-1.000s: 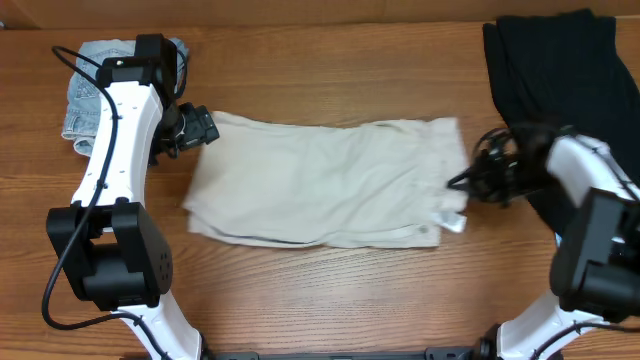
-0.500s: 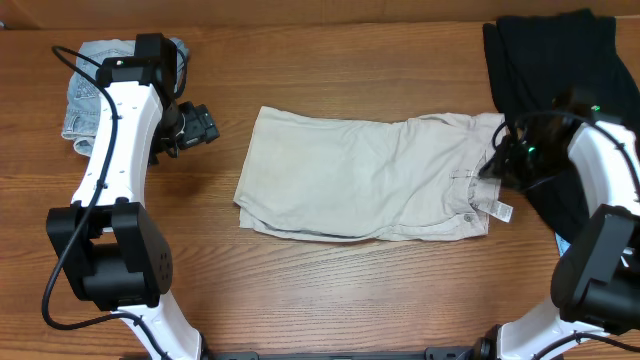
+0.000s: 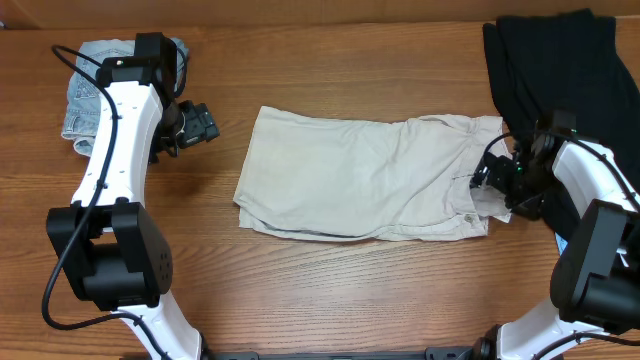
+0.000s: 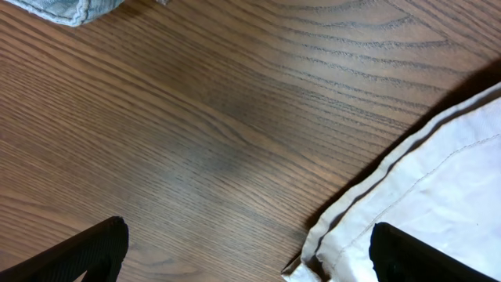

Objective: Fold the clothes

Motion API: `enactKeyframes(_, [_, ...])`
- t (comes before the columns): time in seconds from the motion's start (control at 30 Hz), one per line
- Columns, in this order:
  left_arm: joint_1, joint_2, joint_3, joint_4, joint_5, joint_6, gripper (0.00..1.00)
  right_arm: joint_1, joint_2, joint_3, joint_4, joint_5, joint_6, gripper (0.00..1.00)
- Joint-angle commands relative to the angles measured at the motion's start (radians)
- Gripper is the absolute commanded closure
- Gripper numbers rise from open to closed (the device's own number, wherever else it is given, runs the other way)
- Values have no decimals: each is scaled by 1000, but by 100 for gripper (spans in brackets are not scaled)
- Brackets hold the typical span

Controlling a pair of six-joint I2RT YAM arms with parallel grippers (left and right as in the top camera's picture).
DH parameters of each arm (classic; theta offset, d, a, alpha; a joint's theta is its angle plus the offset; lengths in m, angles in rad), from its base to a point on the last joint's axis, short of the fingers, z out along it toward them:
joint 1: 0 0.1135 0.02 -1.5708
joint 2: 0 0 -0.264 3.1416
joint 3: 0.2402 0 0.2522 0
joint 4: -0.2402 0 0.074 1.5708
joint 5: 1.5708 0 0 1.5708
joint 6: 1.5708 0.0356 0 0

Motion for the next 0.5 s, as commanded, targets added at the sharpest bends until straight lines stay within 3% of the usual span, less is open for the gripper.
enactKeyframes(0.0, [-7, -3, 23, 4, 10, 20, 0, 8, -15, -11, 31, 33, 9, 0])
enactKeyframes(0.17, [-7, -3, 23, 6, 32, 27, 0, 3, -15, -23, 68, 32, 9, 0])
enactKeyframes(0.3, [-7, -3, 23, 2, 35, 56, 0, -84, -15, 2, 6, 5, 6, 0])
enactKeyframes(0.47, [-7, -3, 23, 5, 35, 57, 0, -224, -15, 50, -64, -184, -55, 0])
